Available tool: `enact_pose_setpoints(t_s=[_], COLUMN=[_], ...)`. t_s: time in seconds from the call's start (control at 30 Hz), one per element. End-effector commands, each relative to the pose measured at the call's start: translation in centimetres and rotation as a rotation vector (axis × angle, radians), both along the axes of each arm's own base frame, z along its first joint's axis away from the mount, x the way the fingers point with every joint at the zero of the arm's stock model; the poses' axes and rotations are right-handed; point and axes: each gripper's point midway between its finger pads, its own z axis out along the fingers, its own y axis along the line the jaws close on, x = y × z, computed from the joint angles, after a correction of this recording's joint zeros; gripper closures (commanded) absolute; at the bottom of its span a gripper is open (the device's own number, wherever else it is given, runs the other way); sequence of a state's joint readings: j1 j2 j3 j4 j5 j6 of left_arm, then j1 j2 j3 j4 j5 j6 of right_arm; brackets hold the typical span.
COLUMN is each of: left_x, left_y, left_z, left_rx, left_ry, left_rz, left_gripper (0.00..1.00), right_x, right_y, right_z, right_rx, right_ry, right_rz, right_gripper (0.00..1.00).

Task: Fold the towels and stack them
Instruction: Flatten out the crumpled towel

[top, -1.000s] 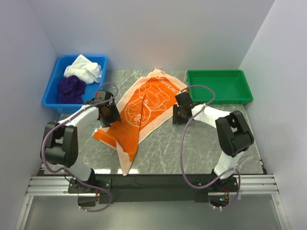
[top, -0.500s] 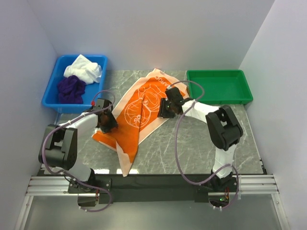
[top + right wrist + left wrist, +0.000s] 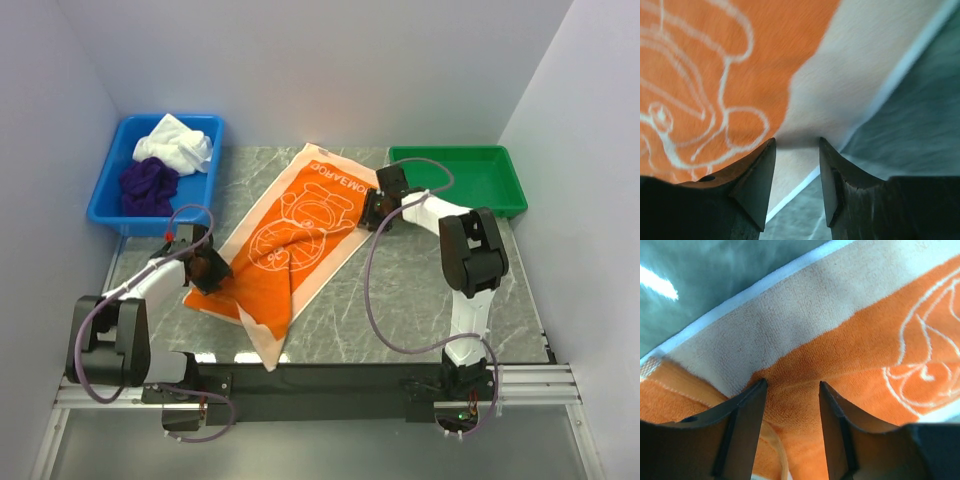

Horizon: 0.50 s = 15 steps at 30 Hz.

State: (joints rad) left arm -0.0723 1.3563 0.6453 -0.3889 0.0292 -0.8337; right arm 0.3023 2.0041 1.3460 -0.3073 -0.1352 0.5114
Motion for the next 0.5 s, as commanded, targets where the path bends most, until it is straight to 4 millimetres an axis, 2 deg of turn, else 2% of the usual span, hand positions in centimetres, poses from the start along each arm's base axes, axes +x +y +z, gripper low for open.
enact_pose_setpoints(t_s=[0.0,0.07,0.1,0.13,0.17,0.23,0.27,0.3,0.33,0.37,0.4,0.43,0.47], left_x=[-4.7,-5.3,-5.5,-5.7,-5.6,-5.9,-5.7,-5.4,-4.8,-4.3,-3.8,-2.9,-2.2], left_y=[-1.4,-2.2,-2.4,-2.6,-2.7,-3.3,-3.4,-3.4,-2.9,-2.4,-1.8,-1.4,-0.5], left_z=[-1.9,-1.7,-1.5,-1.3,-0.5,0.5,1.4,2.1,3.2,4.2,5.0,6.6,7.2], left_rx=[-0.097,-0.143,-0.154,-0.155,-0.158,-0.152,-0.146,-0.134,-0.101,-0.067,-0.034,-0.005,0.056], left_ry=[0.138,0.126,0.124,0.119,0.09,0.072,0.04,0.018,-0.007,-0.039,-0.058,-0.088,-0.105], left_rz=[0.003,0.009,0.009,0.003,0.001,-0.026,-0.033,-0.04,-0.037,-0.046,-0.043,-0.045,-0.047], left_gripper=[0.46,0.45,0.44,0.43,0.41,0.38,0.35,0.33,0.31,0.29,0.28,0.27,0.27], right_x=[2.2,3.0,4.3,4.7,5.3,5.3,5.1,4.3,3.8,3.2,1.4,0.3,-1.3], right_y=[-2.6,-3.3,-3.0,-2.9,-2.7,-2.1,-1.0,-0.4,0.2,1.0,2.4,3.4,3.9], right_z=[0.7,0.6,1.9,1.8,2.8,3.9,4.8,5.0,6.9,7.4,6.9,8.0,7.1], right_rx=[-0.092,-0.129,-0.13,-0.136,-0.135,-0.131,-0.13,-0.13,-0.122,-0.12,-0.124,-0.117,-0.134], right_ry=[-0.021,-0.016,-0.05,-0.048,-0.059,-0.078,-0.11,-0.118,-0.162,-0.18,-0.168,-0.191,-0.169], right_rz=[-0.023,-0.02,-0.017,-0.01,0.001,0.026,0.057,0.081,0.102,0.127,0.172,0.203,0.232], right_gripper=[0.52,0.52,0.52,0.51,0.51,0.51,0.5,0.5,0.5,0.49,0.49,0.49,0.49])
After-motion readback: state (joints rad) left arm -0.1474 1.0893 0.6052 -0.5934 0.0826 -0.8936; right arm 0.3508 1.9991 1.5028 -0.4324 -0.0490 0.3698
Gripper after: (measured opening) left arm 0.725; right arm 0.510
